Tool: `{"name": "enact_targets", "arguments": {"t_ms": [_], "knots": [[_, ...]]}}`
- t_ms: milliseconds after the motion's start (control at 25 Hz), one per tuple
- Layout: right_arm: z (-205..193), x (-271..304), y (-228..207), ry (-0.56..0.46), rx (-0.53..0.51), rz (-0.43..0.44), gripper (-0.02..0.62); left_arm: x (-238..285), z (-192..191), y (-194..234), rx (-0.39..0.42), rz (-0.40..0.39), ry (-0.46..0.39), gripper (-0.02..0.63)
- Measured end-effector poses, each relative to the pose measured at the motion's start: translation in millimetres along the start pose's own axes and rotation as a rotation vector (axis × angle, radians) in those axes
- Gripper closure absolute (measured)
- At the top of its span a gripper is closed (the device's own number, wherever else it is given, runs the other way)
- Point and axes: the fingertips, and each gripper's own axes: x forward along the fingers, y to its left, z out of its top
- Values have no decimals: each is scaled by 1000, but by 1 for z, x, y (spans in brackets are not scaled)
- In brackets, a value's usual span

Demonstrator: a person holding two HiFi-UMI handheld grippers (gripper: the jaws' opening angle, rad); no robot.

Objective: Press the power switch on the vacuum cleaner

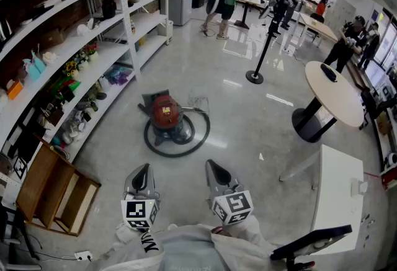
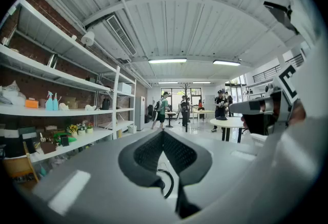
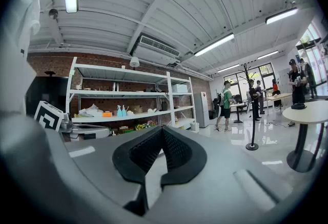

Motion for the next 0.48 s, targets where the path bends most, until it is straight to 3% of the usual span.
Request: {"name": "enact_targets", "arguments": {"t_ms": [480], "knots": [[-2, -11, -15, 3, 27, 25, 595, 4, 1, -19, 10, 6, 9, 606]]}}
